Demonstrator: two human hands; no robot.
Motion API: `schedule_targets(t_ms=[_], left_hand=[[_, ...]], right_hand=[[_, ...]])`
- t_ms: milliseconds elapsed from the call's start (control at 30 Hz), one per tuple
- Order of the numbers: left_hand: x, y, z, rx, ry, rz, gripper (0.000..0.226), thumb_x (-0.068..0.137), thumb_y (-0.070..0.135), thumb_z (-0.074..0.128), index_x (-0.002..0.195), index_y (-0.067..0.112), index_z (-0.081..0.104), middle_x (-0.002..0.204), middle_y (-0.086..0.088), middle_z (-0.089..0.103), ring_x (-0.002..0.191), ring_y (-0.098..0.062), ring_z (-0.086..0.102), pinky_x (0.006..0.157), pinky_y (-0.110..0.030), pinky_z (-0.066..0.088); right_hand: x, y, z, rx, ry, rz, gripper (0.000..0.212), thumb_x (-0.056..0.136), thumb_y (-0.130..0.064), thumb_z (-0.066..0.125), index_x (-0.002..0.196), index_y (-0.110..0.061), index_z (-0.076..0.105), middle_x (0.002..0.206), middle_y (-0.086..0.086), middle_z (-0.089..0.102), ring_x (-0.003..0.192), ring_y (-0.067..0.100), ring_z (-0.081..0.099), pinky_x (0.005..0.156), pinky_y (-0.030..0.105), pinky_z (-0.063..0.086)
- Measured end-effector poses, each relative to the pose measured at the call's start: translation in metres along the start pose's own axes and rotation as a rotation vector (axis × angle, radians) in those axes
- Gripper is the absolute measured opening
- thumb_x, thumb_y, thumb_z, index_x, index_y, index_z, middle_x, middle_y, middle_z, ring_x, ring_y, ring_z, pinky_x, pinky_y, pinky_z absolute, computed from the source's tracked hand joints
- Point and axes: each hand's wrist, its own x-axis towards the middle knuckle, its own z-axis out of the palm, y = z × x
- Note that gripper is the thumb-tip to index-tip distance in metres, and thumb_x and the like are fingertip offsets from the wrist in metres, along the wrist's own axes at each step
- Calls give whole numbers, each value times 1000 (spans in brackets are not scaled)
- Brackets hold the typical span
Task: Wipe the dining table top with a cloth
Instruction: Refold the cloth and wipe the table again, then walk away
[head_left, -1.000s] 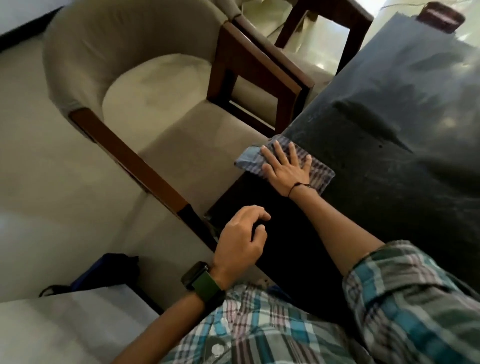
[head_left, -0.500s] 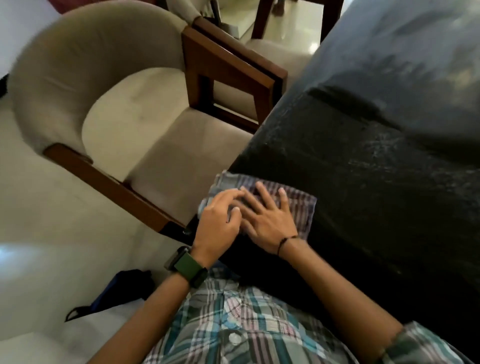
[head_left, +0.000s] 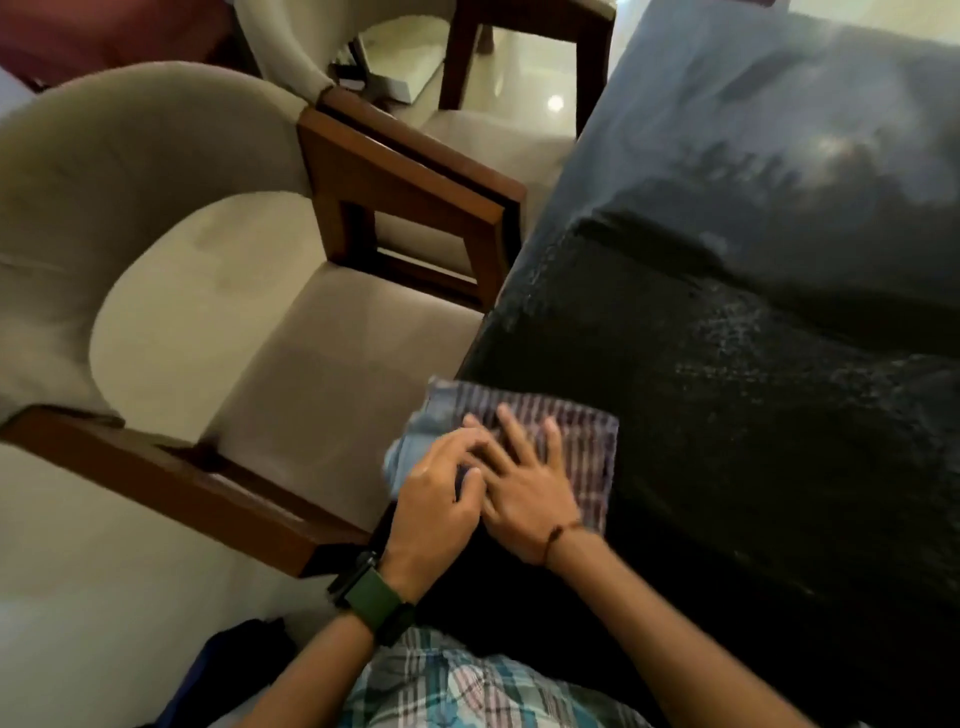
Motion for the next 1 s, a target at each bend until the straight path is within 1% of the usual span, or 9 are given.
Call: schedule_targets(t_ms=[67,133,233,333,433,600,733,833,1000], left_hand=[[13,3,-2,-36,-21,0,30,87,2,49,115,13,56,120,2,54,108,-1,48,88,5,28],[25,6,-2,-82,-63,17,31,87,3,48,114,16,56,118,7,53,107,5,47,95,0,30],[42,8,0,-135,-104,59,31,84,10,47,112,17,57,122,6,54,116,3,43,104,-15,33],[62,8,0,-174,-110,87,32,83,21,42,109,15,59,123,7,53,121,1,40,104,-14,31],[82,6,1,-225,-143,84,38,81,30,36,108,16,60,122,10,52,122,2,39,105,-13,30],[117,0,2,-230,-114,83,30,82,14,43,107,14,60,121,5,54,119,2,41,103,-8,29],[134,0,3,-218,-14,66,26,81,8,46,102,10,61,116,1,58,115,-3,46,98,-5,30],[147,2,5,-220,-54,50,24,86,5,49,105,14,60,118,7,54,110,6,46,95,1,28],[173,9,18,-242,-96,86,24,89,10,50,107,23,56,120,14,51,112,15,42,95,-1,31]], right_hand=[[-15,-9,12,-21,17,-32,43,97,-44,20,138,-36,33,142,-8,46,139,30,26,102,60,15],[-8,0,15,-77,11,-35,44,95,-47,25,138,-37,29,140,-10,48,139,28,23,103,58,14],[32,30,2,-81,-30,47,57,89,-53,29,143,-44,15,154,-13,19,144,23,-6,108,62,-2],[91,75,-22,-73,-36,210,56,85,-57,1,138,-51,-15,154,-16,-15,142,20,-20,106,62,-7],[156,133,-56,29,-11,350,47,96,-52,11,141,-54,-5,156,-17,-10,143,18,-16,108,59,-10],[200,169,-79,99,-47,449,47,99,-50,13,143,-51,0,156,-16,-11,143,19,-17,108,59,-14],[140,109,-54,11,-127,292,53,94,-52,11,143,-47,-8,155,-12,-16,142,24,-19,108,63,-11],[76,54,-24,-44,-54,129,56,94,-51,23,146,-38,6,154,-11,14,144,29,2,105,63,9],[89,77,-33,-114,-39,44,55,95,-55,25,146,-36,16,150,-14,19,142,24,11,106,54,11]])
